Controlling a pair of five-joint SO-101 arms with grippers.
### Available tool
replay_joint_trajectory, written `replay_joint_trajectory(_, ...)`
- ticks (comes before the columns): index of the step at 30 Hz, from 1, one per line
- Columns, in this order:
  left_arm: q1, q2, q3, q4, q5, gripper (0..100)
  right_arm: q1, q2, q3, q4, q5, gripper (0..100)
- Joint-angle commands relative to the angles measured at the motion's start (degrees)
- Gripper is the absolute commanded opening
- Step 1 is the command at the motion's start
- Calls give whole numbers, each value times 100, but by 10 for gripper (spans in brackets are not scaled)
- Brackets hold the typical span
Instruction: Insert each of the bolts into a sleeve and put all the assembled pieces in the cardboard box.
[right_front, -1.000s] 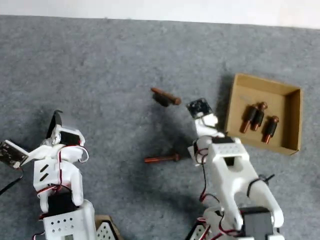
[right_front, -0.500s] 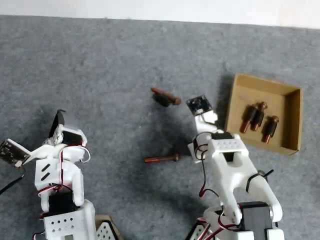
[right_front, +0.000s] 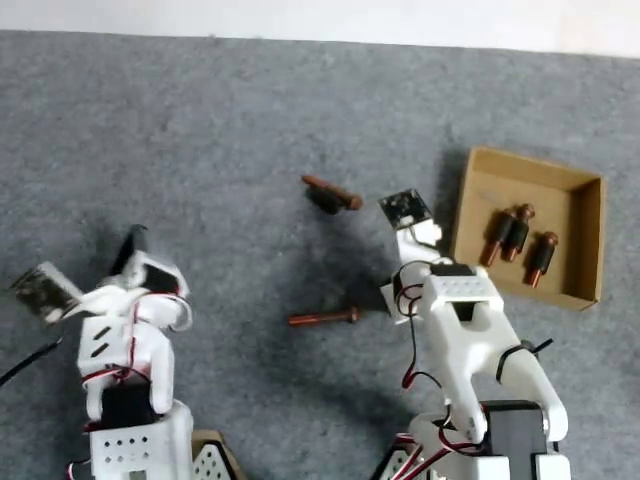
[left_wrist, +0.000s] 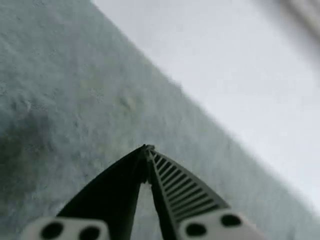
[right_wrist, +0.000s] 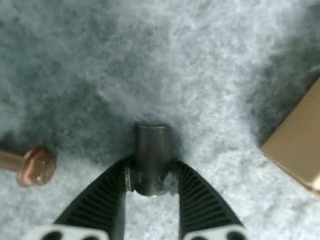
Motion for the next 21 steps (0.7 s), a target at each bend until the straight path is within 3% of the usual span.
replay_joint_trajectory(1, 743, 4, -558, 1011, -826, 5, 145, -75, -215, -48, 35, 5)
replay_joint_trajectory(15, 3275, 22, -734, 1530, -1996, 7, 145, -2290, 1587, -1042, 35, 5)
replay_joint_trajectory(21, 3776, 48, -708, 1503, -2391, 7, 171, -2862, 1877, -1042, 35, 5)
